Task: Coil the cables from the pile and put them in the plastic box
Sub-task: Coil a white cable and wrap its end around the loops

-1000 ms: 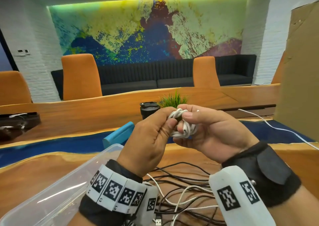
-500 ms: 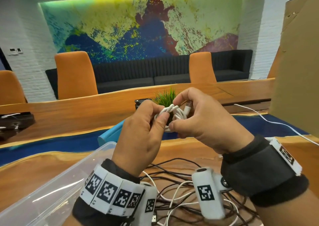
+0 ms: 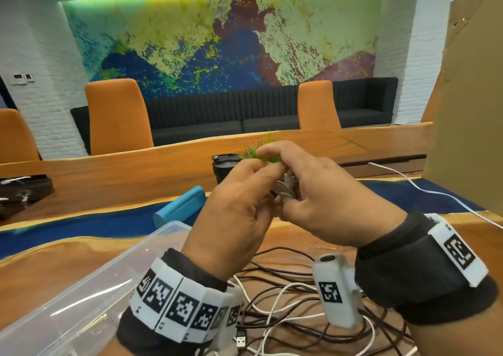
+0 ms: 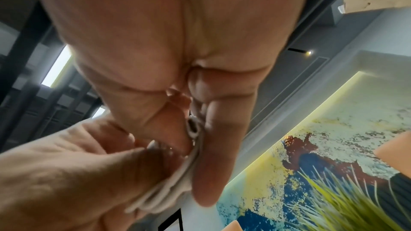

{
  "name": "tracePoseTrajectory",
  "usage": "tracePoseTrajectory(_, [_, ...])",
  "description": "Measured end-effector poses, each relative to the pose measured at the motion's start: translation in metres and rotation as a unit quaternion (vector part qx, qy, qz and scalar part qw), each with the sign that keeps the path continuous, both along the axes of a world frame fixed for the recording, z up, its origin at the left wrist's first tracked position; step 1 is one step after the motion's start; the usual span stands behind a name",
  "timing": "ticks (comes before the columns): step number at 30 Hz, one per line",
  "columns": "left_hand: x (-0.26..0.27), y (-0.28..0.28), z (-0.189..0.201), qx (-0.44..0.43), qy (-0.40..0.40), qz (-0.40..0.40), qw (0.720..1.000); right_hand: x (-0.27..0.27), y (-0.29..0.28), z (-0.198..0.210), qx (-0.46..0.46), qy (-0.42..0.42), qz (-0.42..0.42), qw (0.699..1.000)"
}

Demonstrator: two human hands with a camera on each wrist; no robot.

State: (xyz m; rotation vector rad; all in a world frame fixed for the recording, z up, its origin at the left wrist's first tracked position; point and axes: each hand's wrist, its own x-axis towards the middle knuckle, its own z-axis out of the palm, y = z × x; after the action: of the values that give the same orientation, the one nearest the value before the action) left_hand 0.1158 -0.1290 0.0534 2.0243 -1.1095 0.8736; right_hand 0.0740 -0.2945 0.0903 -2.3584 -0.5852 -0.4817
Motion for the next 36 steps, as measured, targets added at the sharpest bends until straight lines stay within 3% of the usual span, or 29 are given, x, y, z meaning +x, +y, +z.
tracePoseTrajectory(7, [0.005,0.012,0.003,-0.030,0.004,0.065,0.997,0.006,0.008,-0.003,0.119,-0.045,-0.044,0.991])
tracePoseTrajectory(9, [0.008,0.013,0.001,-0.040,0.020,0.073,0.996,0.009,0.008,-0.005,0.152,-0.011,-0.052,0.987])
tracePoseTrajectory(12, [0.011,0.013,-0.003,-0.072,0.115,0.052,0.989,0.006,0.005,-0.005,0.181,0.082,-0.021,0.980])
tracePoseTrajectory(14, [0.009,0.011,-0.002,-0.117,0.214,-0.012,0.970,0.005,0.002,-0.004,0.237,0.095,0.013,0.967])
tracePoseTrajectory(16, [0.008,0.009,0.001,-0.169,0.322,-0.079,0.928,0.005,0.001,-0.003,0.285,0.095,0.046,0.953])
tracePoseTrajectory(20, [0.008,0.007,0.001,-0.244,0.499,-0.209,0.805,0.011,0.002,-0.008,0.343,0.072,0.079,0.933])
tracePoseTrajectory(22, [0.008,0.005,-0.002,-0.259,0.535,-0.220,0.774,0.015,0.001,-0.012,0.327,0.043,0.063,0.942])
tracePoseTrajectory(25, [0.008,0.002,-0.005,-0.256,0.544,-0.213,0.770,0.020,-0.001,-0.016,0.306,0.022,0.043,0.951])
tracePoseTrajectory(27, [0.009,0.002,-0.004,-0.277,0.561,-0.234,0.744,0.022,0.000,-0.017,0.287,0.003,0.042,0.957])
tracePoseTrajectory(31, [0.008,0.002,-0.002,-0.350,0.628,-0.341,0.606,0.022,0.003,-0.017,0.249,-0.029,0.054,0.967])
tracePoseTrajectory(32, [0.008,0.001,-0.002,-0.357,0.633,-0.353,0.589,0.022,0.002,-0.016,0.250,-0.026,0.054,0.966])
tracePoseTrajectory(34, [0.007,-0.001,-0.003,-0.354,0.627,-0.337,0.607,0.018,-0.002,-0.012,0.243,0.004,0.061,0.968])
tracePoseTrajectory(36, [0.004,-0.002,-0.001,-0.333,0.604,-0.288,0.664,0.011,-0.005,-0.006,0.229,0.036,0.074,0.970])
